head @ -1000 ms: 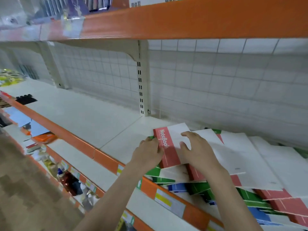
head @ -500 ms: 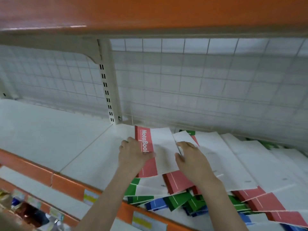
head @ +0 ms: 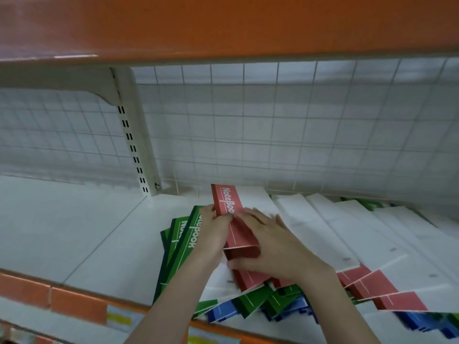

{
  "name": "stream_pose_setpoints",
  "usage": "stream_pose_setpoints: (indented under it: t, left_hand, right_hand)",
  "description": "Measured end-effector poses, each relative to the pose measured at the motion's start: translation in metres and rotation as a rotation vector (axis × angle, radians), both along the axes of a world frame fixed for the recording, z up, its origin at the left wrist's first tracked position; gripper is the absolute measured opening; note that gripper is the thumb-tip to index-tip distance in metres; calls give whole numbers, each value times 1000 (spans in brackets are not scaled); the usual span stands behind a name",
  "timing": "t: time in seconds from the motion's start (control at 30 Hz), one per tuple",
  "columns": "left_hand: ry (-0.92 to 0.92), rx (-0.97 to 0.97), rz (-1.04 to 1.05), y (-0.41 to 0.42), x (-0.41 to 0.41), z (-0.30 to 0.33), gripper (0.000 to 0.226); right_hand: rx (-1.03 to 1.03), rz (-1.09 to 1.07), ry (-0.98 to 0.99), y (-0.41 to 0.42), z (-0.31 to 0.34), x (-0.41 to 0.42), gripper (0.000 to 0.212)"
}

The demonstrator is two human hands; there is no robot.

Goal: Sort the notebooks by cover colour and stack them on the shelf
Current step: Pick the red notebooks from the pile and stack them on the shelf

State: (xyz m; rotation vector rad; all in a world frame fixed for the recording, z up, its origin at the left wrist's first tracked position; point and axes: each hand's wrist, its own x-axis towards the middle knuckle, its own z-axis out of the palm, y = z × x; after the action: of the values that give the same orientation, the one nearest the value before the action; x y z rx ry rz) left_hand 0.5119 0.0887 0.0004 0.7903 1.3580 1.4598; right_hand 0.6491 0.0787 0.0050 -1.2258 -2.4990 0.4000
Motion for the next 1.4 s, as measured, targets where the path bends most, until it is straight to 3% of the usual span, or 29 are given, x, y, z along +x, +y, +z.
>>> stream_pose_setpoints:
  t: [0.07,0.1,0.13,0.23,0.33,0.4,0.5,0.57,0.67,0.8,0.9,1.03,1.23,1.33,1.4]
  left_hand:
    - [9,-20,-66,0,4,1,22]
    - [122,-33,-86,0,5,1,13]
    - [320,-38,-89,-1,4,1,6]
    - [1002,-21,-48,0,-8,-6,34]
    - [1299,-154,-107,-1,-18,-12,45]
    - [1149,-117,-145,-2,-18,-12,40]
    - [689,-13,-153,-3,-16,-6,27]
    - [424,14,-122,-3,-13,-5,37]
    - [280,75,2,-3,-10,-5,54]
    - [-39,50,-9,-1,-5,-4,61]
    - [-25,31,-127,-2,1,-6,40]
    - [-3,117,-155,-1,2,0,41]
    - [-58,193,-274,9,22,18,40]
    - [-59,173,-405,16,37,21,36]
    - [-31,142,-458,18,45,21,23]
  right_hand:
    - [30,-57,-32,3,-2,3,80]
    - [36,-89,-37,5,-4,5,74]
    - [39,-111,-44,7,-7,5,69]
    - [31,-125,-88,9,-16,6,59]
    - [47,-124,-140,9,-23,5,59]
    - [57,-129,-151,10,-24,4,60]
    - [70,-138,-142,8,-26,4,61]
    - [80,-139,-130,7,-27,4,61]
    - [92,-143,-111,6,-27,4,60]
    - [102,-150,-62,5,-27,5,63]
    - [11,-113,-17,2,-22,5,94]
    - [-68,1,-42,-4,-10,12,117]
    - [122,-75,-136,-11,7,34,120]
    - [161,-208,-188,-10,10,49,100]
    - [134,-279,-125,-10,8,58,81]
